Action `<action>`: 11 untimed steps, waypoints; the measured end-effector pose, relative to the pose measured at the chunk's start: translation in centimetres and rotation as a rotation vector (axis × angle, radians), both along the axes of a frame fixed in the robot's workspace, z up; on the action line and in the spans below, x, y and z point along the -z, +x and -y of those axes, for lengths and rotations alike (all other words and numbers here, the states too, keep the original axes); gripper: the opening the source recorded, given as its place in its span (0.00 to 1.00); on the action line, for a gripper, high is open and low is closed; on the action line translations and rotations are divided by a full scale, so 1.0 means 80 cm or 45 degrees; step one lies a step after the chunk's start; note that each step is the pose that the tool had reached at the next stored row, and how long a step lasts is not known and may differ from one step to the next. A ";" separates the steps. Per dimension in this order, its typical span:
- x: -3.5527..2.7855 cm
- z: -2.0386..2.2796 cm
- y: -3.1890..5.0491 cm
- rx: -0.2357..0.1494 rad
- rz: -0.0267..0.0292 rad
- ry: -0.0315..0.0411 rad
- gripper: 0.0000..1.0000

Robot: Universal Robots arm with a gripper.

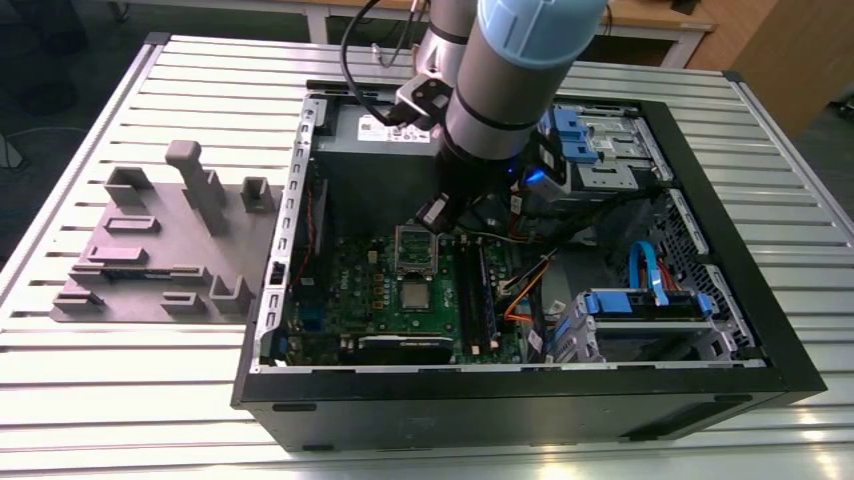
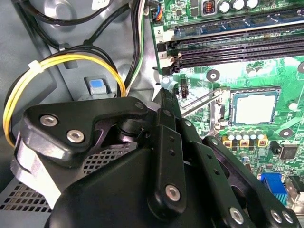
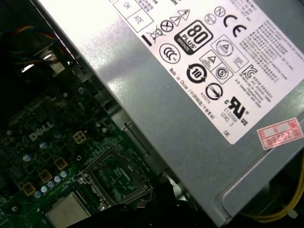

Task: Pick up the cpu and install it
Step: 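Close the cpu cover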

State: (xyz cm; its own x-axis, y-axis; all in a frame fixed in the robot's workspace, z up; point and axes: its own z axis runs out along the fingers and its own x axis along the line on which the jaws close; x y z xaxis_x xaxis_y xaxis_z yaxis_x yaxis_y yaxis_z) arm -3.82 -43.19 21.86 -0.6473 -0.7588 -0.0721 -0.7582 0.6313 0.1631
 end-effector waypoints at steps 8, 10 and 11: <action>-0.0028 0.0001 -0.001 0.000 0.0000 -0.0121 0.10; -0.0030 0.0002 -0.001 0.000 -0.0001 -0.0146 0.10; -0.0031 0.0002 -0.001 0.000 -0.0001 -0.0153 0.10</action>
